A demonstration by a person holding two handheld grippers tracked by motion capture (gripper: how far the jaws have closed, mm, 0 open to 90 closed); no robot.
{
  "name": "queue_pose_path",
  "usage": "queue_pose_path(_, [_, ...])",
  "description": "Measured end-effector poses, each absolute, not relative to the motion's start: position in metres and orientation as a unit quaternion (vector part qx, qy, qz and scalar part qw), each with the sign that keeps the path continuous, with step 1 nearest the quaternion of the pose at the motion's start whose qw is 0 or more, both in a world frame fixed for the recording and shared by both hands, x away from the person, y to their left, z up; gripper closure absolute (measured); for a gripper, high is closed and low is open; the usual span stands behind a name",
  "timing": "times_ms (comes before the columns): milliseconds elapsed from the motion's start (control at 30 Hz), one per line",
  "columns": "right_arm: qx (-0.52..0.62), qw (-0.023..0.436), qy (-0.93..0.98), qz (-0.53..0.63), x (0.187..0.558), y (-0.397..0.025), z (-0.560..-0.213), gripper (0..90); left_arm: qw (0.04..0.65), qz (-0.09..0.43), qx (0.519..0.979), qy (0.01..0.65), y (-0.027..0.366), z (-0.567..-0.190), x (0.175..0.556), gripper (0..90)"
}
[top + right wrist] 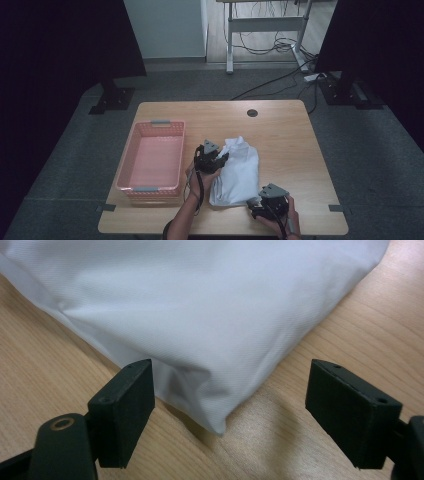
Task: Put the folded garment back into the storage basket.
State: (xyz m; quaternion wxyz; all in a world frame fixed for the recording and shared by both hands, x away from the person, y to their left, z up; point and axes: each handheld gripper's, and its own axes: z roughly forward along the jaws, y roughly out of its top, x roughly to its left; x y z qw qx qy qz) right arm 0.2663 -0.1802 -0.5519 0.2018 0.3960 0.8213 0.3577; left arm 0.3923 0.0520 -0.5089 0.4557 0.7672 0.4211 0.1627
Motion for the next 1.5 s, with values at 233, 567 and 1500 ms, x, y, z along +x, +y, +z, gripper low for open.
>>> queue_pose_path(233, [0.399, 0.196, 0.823, 0.355, 0.272, -0.175, -0.555, 21.9, 0.456, 0.163, 0.768, 0.419, 0.050, -0.508, 0.391, 74.1])
queue_pose_path(567, [0.405, 0.176, 0.821, 0.363, 0.277, -0.173, -0.556, 33.4, 0.458, 0.163, 0.768, 0.418, 0.049, -0.506, 0.390, 74.1])
queue_pose_path(1500, [0.409, 0.188, 0.816, 0.363, 0.276, -0.173, -0.549, 77.0, 0.464, 0.166, 0.768, 0.408, 0.044, -0.499, 0.384, 74.0])
